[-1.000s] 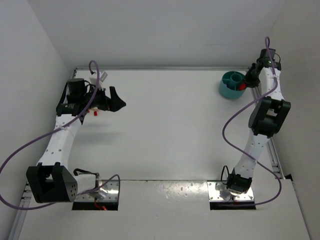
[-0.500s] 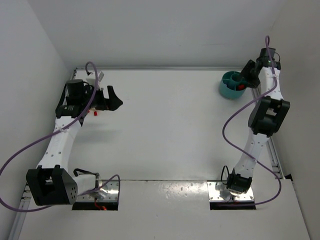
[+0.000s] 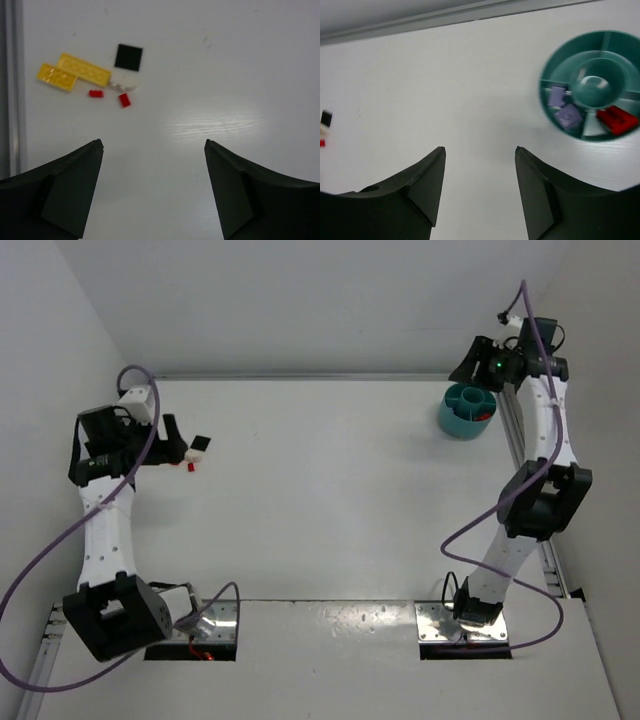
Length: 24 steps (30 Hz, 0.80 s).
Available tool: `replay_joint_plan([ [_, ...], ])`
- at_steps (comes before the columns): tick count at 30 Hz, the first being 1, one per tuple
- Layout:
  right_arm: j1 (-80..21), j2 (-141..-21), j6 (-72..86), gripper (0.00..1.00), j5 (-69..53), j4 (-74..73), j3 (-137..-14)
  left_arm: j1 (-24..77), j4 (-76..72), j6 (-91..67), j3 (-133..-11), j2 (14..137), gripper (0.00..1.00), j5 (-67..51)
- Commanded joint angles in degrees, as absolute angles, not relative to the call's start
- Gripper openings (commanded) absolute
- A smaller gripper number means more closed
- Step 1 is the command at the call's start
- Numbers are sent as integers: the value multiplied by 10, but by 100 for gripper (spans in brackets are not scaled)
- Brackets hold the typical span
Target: Sort the legos into containers by color
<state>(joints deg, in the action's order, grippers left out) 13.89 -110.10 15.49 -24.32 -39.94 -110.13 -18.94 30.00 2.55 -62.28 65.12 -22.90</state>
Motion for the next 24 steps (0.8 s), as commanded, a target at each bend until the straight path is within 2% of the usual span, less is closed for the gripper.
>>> replay_joint_plan([
  [1, 101, -1084, 101, 59, -304, -375, -1050, -274, 368, 92, -635, 715, 85, -224],
  [6, 43, -1084, 96, 59, -285, -363, -997, -308, 368, 148, -624, 787, 75, -189],
  [15, -3, -1098, 70, 59, -232, -367, -1002, -301, 344, 199, -635, 914, 70, -178],
  [21, -13, -1114, 65, 59, -221, -372, -1012, -278, 280, 138, -635, 971, 55, -155],
  [24, -19, -1119, 65, 59, -221, -372, -1018, -258, 255, 116, -635, 986, 51, -155],
])
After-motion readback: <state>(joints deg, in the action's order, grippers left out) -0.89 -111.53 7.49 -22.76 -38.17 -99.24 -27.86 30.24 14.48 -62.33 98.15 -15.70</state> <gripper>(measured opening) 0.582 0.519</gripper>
